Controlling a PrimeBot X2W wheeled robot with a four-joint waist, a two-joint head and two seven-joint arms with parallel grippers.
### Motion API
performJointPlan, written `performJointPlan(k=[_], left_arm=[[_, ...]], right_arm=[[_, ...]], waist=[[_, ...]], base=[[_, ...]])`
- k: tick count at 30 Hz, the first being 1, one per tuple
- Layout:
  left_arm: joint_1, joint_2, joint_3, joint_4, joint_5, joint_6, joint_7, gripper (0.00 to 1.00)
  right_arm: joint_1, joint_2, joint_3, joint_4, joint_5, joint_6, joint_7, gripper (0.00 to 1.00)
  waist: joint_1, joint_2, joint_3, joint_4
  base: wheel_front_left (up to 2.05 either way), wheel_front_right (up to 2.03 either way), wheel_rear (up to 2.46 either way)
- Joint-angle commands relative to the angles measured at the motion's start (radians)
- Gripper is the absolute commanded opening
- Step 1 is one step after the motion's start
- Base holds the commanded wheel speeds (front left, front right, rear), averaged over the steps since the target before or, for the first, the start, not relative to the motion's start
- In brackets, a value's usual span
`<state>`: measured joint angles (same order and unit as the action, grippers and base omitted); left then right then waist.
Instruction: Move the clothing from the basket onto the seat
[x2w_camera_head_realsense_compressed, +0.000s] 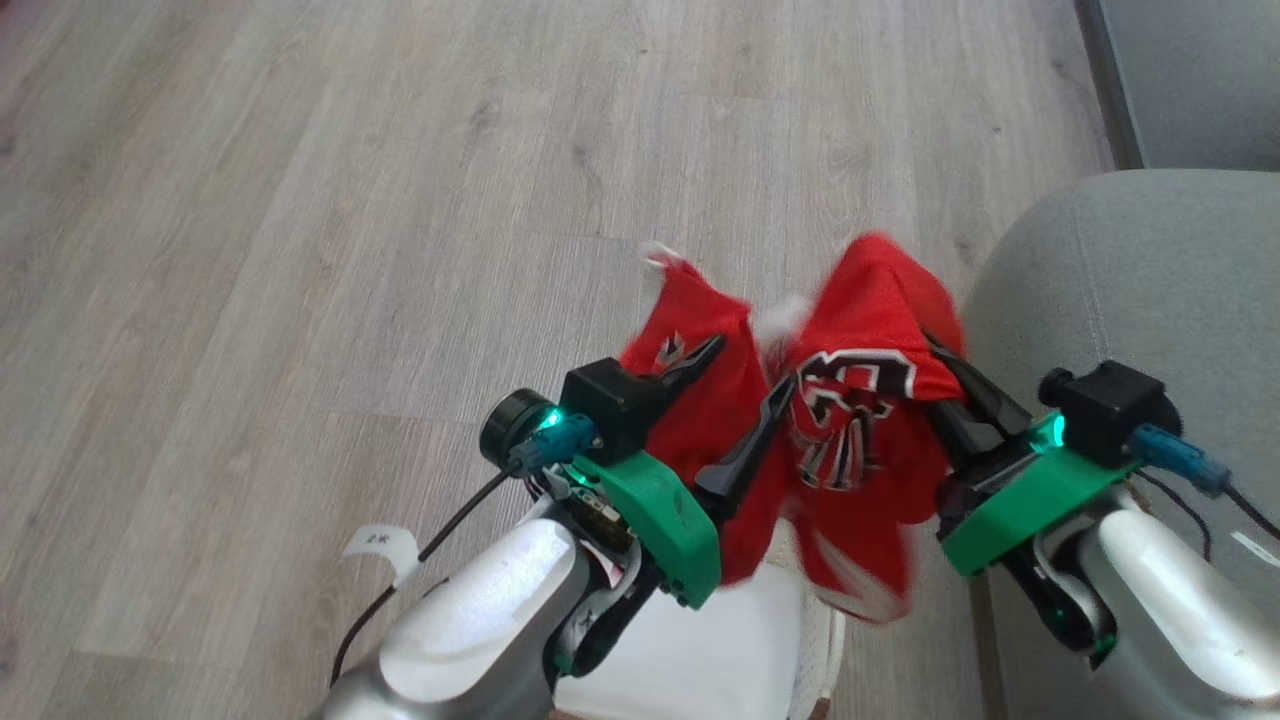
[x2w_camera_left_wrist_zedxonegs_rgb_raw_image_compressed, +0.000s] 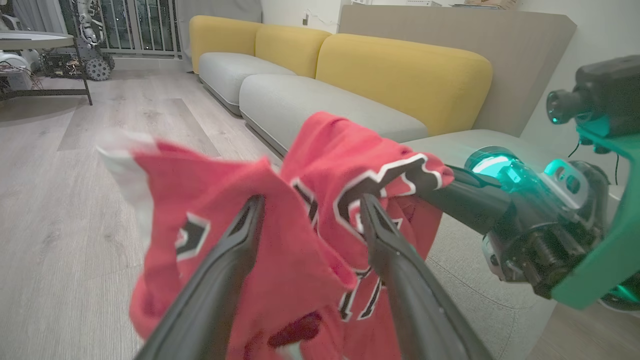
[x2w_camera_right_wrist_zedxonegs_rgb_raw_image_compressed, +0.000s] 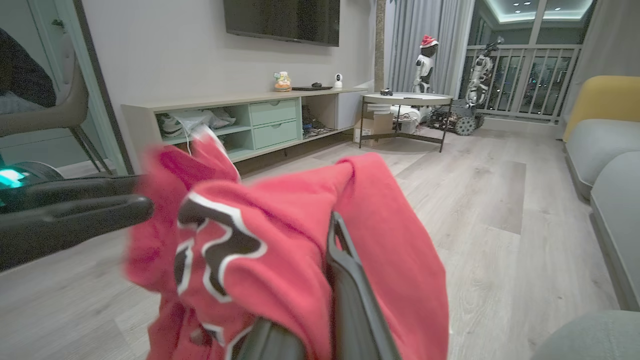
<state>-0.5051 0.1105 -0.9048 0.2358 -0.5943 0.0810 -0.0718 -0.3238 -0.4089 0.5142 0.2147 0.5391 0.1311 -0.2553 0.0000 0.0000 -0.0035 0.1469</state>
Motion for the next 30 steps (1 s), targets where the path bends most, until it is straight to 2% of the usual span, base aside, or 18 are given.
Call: performJointPlan(k=[1,7,12,23,24,30], left_arm=[[-0.041,0.004,0.041,-0.029,-0.004,0.008,-0.002,1.0],[-0.036,0.013,0.047,-0.033,-0.005,0.022,-0.007,1.0],[-0.03,0.017,0.05,-0.042,-0.006,0.026,-0.023,1.0],[-0.046,0.021,0.04,-0.026,0.015,0.03,-0.054,1.0],[-0.046,0.021,0.04,-0.026,0.015,0.03,-0.054,1.0],[-0.063,0.018,0.037,-0.005,0.024,0.032,-0.074,1.0]], right_arm=[[0.003,-0.012,-0.02,-0.038,-0.011,0.0,-0.006,0.0],[0.026,-0.019,-0.089,-0.066,-0.028,0.0,-0.006,0.0],[0.036,-0.035,-0.132,-0.097,-0.037,0.0,-0.006,0.0],[0.05,-0.089,-0.189,-0.149,-0.044,0.0,-0.006,0.0],[0.05,-0.089,-0.189,-0.149,-0.044,0.0,-0.006,0.0],[0.048,-0.106,-0.208,-0.172,-0.025,0.0,-0.006,0.0]], waist=[[0.0,0.0,0.001,-0.004],[0.0,0.0,0.002,-0.025],[0.0,0.0,0.006,-0.077],[0.0,0.0,0.019,-0.246],[0.0,0.0,0.019,-0.246],[0.0,0.0,0.035,-0.358]], base=[[0.0,0.0,0.0],[0.0,0.0,0.0],[0.0,0.0,0.0],[0.0,0.0,0.0],[0.0,0.0,0.0],[0.0,0.0,0.0]])
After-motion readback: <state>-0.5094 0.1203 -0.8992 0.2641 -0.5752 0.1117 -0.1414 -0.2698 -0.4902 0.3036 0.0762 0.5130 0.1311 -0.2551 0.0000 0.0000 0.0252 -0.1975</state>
